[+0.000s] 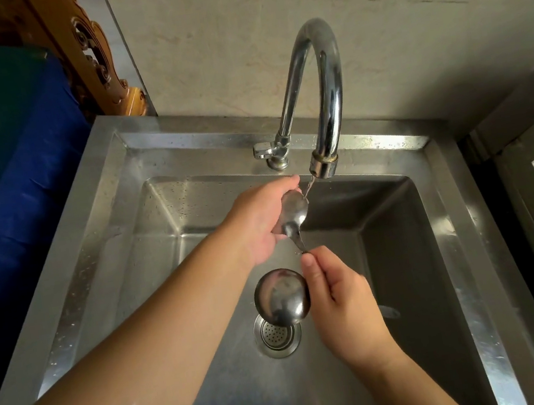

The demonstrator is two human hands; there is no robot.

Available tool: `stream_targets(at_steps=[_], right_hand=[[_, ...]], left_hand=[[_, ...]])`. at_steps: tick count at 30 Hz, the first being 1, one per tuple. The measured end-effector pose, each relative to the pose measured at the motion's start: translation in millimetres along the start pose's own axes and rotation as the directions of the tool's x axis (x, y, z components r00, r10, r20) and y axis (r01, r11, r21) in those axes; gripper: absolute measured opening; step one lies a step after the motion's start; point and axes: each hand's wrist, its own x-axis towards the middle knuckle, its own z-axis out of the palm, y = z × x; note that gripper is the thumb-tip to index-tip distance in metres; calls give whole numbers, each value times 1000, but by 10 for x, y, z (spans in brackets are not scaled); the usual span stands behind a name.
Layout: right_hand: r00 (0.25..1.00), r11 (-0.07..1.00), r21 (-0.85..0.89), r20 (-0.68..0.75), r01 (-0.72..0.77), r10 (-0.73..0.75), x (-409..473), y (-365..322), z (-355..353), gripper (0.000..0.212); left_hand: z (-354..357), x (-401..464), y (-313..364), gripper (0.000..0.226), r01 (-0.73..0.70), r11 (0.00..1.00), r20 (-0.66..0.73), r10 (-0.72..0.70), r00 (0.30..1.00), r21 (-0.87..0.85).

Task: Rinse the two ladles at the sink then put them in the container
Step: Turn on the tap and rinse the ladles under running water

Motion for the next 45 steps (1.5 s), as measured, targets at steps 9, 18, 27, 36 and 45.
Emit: stream_targets(at_steps=[9, 18, 27, 36, 45], right_hand=[[986, 885, 438, 122, -156, 113, -28, 50, -43, 40], [968, 751, 611, 148, -251, 203, 32, 21, -80, 52], [989, 867, 478, 117, -139, 94, 53, 13, -106, 42], [975, 851, 497, 211, -170, 71, -55, 56, -103, 39], [940, 669, 670, 307, -323, 147, -57, 27, -90, 42]], left_hand=[[-82, -47, -108, 38, 53, 962, 180, -4, 984, -267], [-100, -124, -226, 64, -274, 961, 311, 252, 917, 30], [116, -136, -71, 59, -225, 948, 71, 214, 974, 225], [171, -106, 97, 21, 146, 987, 128, -154, 980, 74], [42, -95, 18, 44, 115, 984, 152, -95, 984, -132]])
